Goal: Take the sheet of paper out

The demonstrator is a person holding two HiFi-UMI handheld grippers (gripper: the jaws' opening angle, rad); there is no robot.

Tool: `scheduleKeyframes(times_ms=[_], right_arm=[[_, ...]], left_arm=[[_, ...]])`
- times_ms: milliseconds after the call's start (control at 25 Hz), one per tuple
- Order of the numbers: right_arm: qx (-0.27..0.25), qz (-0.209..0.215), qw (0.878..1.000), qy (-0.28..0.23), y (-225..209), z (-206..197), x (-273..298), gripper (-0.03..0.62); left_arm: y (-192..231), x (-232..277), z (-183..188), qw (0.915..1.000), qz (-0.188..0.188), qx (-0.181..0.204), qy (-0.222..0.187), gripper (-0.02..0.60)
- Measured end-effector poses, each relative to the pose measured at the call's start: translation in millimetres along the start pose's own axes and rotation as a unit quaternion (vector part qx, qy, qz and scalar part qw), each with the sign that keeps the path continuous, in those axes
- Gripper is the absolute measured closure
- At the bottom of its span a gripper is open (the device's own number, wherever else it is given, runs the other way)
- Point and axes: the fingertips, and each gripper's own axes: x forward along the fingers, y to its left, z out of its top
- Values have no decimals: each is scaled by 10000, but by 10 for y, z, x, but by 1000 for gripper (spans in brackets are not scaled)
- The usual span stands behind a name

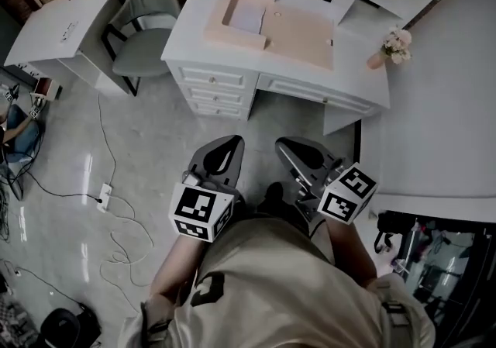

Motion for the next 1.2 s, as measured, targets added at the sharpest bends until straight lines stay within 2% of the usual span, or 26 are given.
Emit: scheduleKeyframes(times_ms=[160,360,480,600,720,880,1080,1200], right_arm=[[136,83,9999,-14,3,-10,26,565],[291,484,9984,70,55,-148,62,566],[682,781,9945,-160,6,-66,45,566],[831,968,9916,-218,-165,21,23,566],[871,986,9910,-245,-271,89,21,566],[921,798,9919,-355,-458,165,-33,566],[992,752,9913,-436,-702,322,-82,566],[1159,787,9896,-322,-886,436,20,566]], left_arm=[[81,4,156,9998,103,132,-70,565],[143,-47,156,9990,388,211,-36,565],[13,97,188,9980,325,540,94,565],[-131,363,210,9977,222,626,143,565],[-243,498,231,9980,55,607,179,565],[-376,634,197,9981,-86,531,301,565],[-471,846,268,9971,-81,624,434,564],[-448,957,418,9969,-4,715,337,565]])
